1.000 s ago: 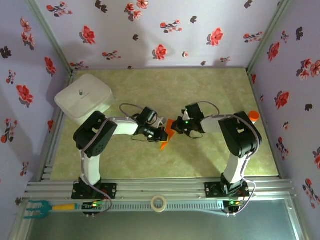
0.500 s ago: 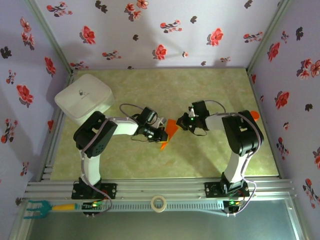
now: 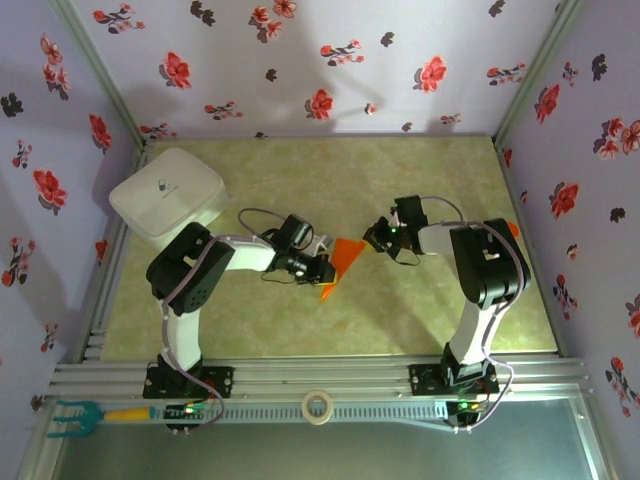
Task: Fold a paper plane with a square sheet of paper (pick it up from the middle)
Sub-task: Fold the wing for the fifth time at the center of the table.
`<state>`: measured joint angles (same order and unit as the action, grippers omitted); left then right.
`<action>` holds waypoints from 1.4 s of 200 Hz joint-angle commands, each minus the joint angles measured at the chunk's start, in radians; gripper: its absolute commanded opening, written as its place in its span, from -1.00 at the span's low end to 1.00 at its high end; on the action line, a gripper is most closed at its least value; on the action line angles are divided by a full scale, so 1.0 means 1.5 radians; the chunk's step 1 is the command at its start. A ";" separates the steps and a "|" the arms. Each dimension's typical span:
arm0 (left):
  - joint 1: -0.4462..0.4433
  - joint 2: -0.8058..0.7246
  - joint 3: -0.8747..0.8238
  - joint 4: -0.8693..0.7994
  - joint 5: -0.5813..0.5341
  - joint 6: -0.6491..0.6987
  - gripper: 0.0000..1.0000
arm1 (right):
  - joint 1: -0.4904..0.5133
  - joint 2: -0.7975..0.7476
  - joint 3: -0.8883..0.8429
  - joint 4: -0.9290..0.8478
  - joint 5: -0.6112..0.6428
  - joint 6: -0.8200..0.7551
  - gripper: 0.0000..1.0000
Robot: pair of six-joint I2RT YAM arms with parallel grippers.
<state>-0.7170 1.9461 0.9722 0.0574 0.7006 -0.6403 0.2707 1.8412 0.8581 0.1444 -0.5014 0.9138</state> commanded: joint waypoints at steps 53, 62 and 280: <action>-0.002 0.017 -0.034 -0.072 -0.024 0.004 -1.00 | -0.012 -0.101 -0.034 0.036 0.015 0.009 -0.86; -0.002 0.015 -0.034 -0.072 -0.025 0.004 -1.00 | -0.003 -0.103 -0.041 0.051 -0.001 0.016 -0.85; -0.003 -0.042 0.006 -0.047 -0.014 -0.050 -1.00 | 0.105 -0.004 -0.093 0.040 0.017 -0.006 -1.00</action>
<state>-0.7170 1.9320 0.9657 0.0547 0.6918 -0.6743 0.4389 1.7962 0.7559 0.2382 -0.5201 0.9192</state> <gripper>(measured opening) 0.057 0.060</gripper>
